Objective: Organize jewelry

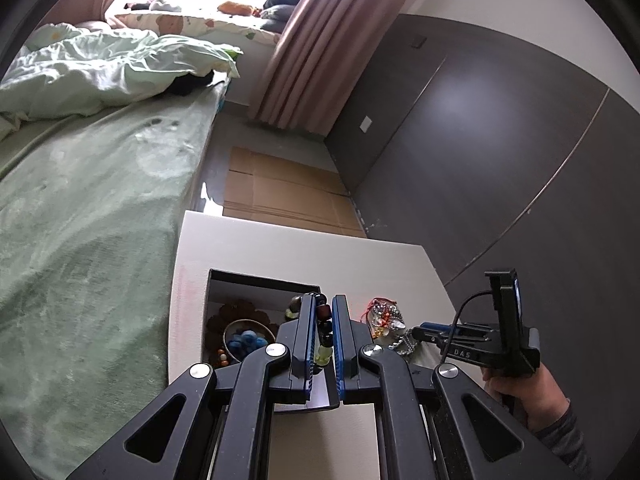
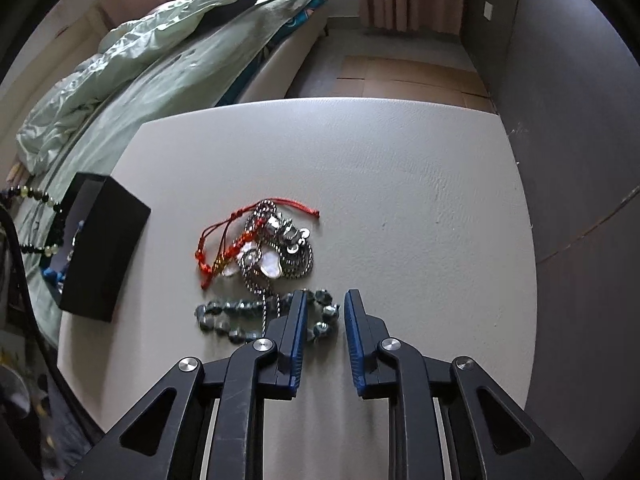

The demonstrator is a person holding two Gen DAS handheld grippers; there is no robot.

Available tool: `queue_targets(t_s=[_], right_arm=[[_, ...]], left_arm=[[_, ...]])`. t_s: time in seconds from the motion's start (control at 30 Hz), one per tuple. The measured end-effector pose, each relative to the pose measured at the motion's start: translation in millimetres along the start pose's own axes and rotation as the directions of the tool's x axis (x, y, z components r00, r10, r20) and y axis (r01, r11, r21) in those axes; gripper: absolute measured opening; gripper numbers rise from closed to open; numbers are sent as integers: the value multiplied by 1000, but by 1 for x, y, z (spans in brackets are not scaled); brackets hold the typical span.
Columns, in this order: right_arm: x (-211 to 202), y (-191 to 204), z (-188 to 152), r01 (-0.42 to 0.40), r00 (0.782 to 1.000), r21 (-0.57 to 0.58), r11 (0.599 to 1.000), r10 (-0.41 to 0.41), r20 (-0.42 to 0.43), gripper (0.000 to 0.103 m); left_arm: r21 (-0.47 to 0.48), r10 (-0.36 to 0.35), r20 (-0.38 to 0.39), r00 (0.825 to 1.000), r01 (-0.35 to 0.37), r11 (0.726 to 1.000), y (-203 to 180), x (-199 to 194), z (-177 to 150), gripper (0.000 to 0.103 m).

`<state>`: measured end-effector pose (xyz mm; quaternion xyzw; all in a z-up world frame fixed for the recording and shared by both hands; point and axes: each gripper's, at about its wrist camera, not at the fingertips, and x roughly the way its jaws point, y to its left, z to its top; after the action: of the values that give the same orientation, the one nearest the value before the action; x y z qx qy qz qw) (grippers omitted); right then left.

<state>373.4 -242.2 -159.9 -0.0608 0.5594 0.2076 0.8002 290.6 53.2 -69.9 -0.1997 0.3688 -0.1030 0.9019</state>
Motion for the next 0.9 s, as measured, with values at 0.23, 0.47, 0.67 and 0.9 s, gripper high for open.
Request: queue_targets(t_s=[0.23,0.47,0.67,0.9], right_arm=[[9,28,-2,124,990,-175,977,-135,-49,20],[10,36,1,130,986,-243,961,-152,-71,10],[-11,27,1,75,996,-170,983,-82,-32,10],[-61,56,12,93,993,-216,972,-76,84,10]], left_arm=[[-11,7,-2,1000,-7,1000,6,5,0,8],[-26,33,-21,999,-33,999,16,10,-4,8],[-25,52,-45,998,-53,998,22,15,-9,8],[-84,23,-104,994,-32,996,31,17,-8,10]])
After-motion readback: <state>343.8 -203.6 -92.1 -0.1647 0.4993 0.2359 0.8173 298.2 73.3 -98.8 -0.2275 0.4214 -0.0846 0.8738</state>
